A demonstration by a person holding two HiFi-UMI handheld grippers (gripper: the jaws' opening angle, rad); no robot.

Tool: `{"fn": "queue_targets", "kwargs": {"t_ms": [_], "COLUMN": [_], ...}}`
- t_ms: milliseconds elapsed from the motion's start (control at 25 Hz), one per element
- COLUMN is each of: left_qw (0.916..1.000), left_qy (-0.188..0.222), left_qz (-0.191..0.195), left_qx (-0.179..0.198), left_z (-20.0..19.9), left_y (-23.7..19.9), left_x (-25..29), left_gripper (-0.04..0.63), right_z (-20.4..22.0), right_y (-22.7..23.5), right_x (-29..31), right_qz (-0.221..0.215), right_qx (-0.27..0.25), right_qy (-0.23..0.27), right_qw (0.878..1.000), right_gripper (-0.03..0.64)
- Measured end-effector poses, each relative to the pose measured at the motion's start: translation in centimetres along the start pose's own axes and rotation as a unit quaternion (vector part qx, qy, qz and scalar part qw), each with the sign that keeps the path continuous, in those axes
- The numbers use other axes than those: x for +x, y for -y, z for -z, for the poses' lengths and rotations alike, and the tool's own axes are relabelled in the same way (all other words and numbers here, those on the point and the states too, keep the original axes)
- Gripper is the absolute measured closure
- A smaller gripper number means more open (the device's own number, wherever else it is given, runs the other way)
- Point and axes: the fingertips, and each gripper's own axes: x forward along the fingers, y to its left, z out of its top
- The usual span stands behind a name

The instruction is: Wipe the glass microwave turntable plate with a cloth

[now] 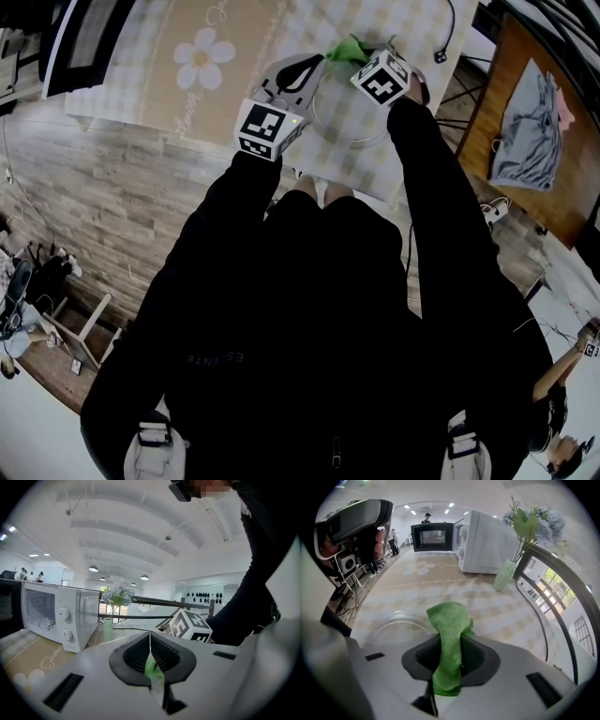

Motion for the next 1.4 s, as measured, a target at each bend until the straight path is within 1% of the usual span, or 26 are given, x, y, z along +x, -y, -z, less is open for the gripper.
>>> {"fn": "queue_targets", "kwargs": {"t_ms": [200, 400, 680, 1400], "left_qw": [1.0000, 0.9999, 0.9998, 0.9997], "left_qy": [-0.004, -0.013, -0.016, -0.021], "left_qz": [-0.002, -0.004, -0.002, 0.004], "left_qx": [-0.006, -0.011, -0.011, -0.011], "left_z": [0.5, 1.4, 1.8, 2.7], "left_y": [-0.4, -0.5, -0.4, 1.1], "left_x": [0.3, 0.0, -0.3, -2.6], "left_gripper": [0.574, 0.574, 0.574, 0.574], "right_z": [1.3, 1.4, 1.8, 2.5], "right_y": [0.3, 0.1, -1.2, -8.3], "right_x": [1.7, 2.1, 1.9, 0.9], "right_qz": [0.006, 0.008, -0.011, -0.060], "right_qx": [-0.009, -0.006, 0.005, 0.015], "right_qy": [-0.024, -0.016, -0.017, -0.017], "right_qw": [1.000, 1.000, 1.000, 0.998], "right_gripper": [0.516, 0.522, 0.523, 0.522]}}
